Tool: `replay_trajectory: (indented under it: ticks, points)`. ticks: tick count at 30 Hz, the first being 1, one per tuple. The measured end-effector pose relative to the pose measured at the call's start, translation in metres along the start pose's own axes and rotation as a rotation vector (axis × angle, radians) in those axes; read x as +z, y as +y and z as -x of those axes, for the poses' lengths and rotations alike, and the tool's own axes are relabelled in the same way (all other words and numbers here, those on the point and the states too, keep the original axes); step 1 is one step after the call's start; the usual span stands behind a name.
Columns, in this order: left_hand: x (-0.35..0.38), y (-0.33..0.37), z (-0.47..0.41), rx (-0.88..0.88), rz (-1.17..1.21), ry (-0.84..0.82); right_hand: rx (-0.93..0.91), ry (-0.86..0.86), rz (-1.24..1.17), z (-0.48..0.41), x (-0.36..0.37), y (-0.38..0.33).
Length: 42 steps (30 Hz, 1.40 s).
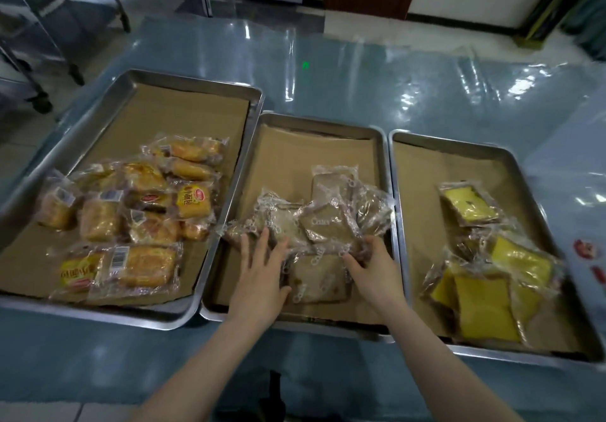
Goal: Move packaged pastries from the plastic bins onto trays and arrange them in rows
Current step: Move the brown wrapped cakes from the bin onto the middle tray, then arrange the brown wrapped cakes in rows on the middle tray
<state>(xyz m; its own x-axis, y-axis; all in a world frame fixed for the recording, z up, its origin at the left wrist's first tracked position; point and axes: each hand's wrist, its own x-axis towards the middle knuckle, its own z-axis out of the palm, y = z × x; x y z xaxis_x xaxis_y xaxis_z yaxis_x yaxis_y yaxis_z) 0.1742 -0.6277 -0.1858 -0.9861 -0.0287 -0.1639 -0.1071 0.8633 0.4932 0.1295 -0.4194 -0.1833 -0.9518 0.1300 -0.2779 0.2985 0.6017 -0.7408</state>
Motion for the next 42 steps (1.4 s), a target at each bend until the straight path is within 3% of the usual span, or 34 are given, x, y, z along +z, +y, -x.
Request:
replay_trajectory:
  ticks: [12,19,26,30,35,39,42]
  points:
    - [-0.007,0.026,-0.094,-0.124,-0.068,0.018,-0.074,-0.05,-0.016,-0.112,-0.016,-0.038]
    - [-0.012,0.034,-0.141,-0.187,-0.113,0.033,0.056,-0.031,-0.272,-0.154,-0.016,-0.04]
    - [-0.011,0.049,-0.121,-0.154,-0.207,0.194,0.025,0.17,-0.388,-0.107,-0.033,-0.02]
    - [-0.003,0.04,-0.069,-0.028,-0.016,0.161,0.012,0.346,-0.45,-0.058,-0.041,-0.008]
    - [0.008,0.014,-0.016,-0.068,0.248,-0.003,0.011,0.523,-0.504,-0.021,-0.051,-0.007]
    - [0.0,0.004,-0.006,-0.081,0.413,-0.015,-0.04,0.429,-0.564,0.001,-0.049,-0.014]
    - [-0.015,0.01,-0.001,-0.104,0.787,-0.026,-0.046,0.212,-0.634,0.022,-0.041,-0.019]
